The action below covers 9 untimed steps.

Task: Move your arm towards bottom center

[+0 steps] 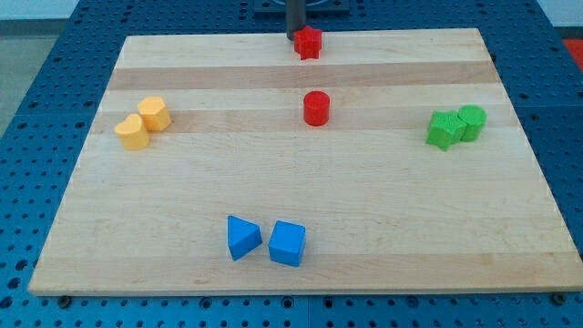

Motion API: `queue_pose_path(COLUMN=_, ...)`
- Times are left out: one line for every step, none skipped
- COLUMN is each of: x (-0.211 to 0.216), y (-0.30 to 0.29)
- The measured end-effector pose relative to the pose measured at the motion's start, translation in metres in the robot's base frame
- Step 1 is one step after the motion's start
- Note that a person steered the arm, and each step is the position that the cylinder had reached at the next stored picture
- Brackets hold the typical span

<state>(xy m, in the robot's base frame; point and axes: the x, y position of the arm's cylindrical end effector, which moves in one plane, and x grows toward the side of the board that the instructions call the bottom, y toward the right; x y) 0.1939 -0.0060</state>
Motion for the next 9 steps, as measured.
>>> queue_pose_path(x=0.000, y=0.021)
queue_pose_path(x=-0.002, y=0.032)
queue_pose_path(x=0.001, y=0.032)
queue_pose_path(x=0.021, y=0.031)
queue_pose_path(x=0.040, y=0.028)
queue_pose_path(x=0.054, y=0.015)
queue_pose_path(x=0.072, y=0.000)
queue_pose_path(x=0.092, y=-0.007)
queue_pose_path(x=0.093, y=-0.008)
